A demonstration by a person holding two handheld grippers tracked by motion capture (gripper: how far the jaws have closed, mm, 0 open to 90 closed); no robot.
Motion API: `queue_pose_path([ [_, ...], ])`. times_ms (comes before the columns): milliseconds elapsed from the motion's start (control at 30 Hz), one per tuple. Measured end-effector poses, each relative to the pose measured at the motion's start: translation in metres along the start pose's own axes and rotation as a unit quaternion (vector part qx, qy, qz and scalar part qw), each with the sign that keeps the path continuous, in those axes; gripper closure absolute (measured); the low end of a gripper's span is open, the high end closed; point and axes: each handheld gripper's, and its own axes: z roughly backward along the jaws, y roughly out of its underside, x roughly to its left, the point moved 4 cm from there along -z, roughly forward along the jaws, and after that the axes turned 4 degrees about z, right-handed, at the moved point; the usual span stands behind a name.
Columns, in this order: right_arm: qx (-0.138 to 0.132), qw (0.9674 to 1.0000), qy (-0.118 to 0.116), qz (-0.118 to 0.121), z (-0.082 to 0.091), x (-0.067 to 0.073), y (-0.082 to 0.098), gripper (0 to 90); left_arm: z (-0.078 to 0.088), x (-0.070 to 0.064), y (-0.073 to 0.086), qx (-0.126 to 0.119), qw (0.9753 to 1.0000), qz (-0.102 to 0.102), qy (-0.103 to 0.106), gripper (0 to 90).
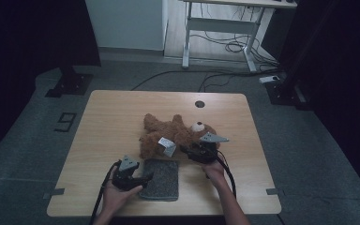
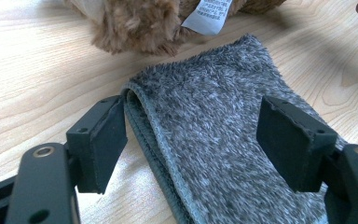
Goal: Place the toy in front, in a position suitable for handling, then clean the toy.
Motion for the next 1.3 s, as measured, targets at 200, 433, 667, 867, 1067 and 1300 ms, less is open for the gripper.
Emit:
queue_pose_path([
  [200,-0.003,1.0000,0.000,-0.002,0.000,0.000,0.000,56.0,0.002,-0.001,0.001,-0.006,1.0000,0.001,0.004,24.3],
  [433,-0.003,1.0000,0.000,-0.002,0.000,-0.001,0.001,55.9,0.005,-0.011,-0.003,-0.012,0.9998,-0.006,0.016,24.2],
  [667,-0.003,1.0000,-0.001,-0.003,0.000,-0.001,0.001,55.5,-0.006,-0.030,-0.008,-0.005,0.9993,-0.024,0.029,22.5],
  [867,-0.004,1.0000,-0.002,-0.005,0.000,-0.001,0.001,55.3,-0.026,-0.056,-0.006,0.031,0.9965,-0.050,0.060,17.8],
  [1067,-0.004,1.0000,-0.003,-0.005,0.000,-0.001,0.001,54.8,-0.046,-0.070,0.005,0.063,0.9936,-0.069,0.063,14.7],
  [1300,-0.003,1.0000,-0.003,-0.006,0.000,-0.001,0.001,54.3,-0.054,-0.071,0.013,0.072,0.9926,-0.087,0.044,14.5],
])
